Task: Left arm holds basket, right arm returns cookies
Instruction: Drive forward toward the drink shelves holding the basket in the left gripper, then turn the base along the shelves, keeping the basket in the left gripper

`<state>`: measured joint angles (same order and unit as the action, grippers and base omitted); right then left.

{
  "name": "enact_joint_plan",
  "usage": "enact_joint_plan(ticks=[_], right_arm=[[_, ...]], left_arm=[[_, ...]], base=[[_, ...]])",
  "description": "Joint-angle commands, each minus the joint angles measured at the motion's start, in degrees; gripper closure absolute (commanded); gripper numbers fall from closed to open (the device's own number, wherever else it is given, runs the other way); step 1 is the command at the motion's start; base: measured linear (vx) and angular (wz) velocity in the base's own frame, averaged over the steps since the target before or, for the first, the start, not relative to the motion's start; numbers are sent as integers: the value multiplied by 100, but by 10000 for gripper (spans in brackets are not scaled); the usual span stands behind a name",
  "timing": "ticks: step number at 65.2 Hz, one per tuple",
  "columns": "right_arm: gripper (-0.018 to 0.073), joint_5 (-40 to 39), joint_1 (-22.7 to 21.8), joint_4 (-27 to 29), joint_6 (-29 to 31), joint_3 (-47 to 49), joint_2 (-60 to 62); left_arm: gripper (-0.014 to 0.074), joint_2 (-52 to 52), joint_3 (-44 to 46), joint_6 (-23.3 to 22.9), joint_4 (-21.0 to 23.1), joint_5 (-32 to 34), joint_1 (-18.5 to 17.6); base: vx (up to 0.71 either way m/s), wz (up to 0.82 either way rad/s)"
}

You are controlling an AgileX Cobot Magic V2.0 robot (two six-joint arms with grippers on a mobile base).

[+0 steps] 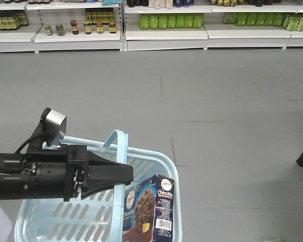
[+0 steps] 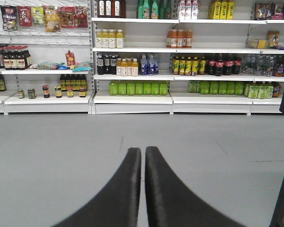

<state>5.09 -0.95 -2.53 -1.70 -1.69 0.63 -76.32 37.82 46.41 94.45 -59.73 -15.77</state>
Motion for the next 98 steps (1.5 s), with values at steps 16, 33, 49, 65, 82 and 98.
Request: enact_joint_plan(ticks=[16, 33, 49, 65, 82, 98], right_arm=[[565, -404, -23, -39, -3, -90, 52], [565, -404, -23, -39, -3, -90, 52], [565, -404, -23, -39, -3, -90, 52], [565, -404, -23, -39, -3, -90, 52], [565, -404, -23, -39, -3, -90, 52], [565, -411, -23, -39, -3, -90, 52]], left_arm=[[599, 188, 187, 31, 749, -360, -23], [599, 188, 187, 31, 749, -360, -23], [599, 188, 187, 31, 749, -360, -23], [599, 188, 187, 31, 749, -360, -23], [599, 188, 187, 31, 753, -360, -23], [599, 188, 187, 31, 751, -360, -23]], base=[[55, -8], [54, -5], [55, 6], [53, 7], [51, 6], [50, 3]])
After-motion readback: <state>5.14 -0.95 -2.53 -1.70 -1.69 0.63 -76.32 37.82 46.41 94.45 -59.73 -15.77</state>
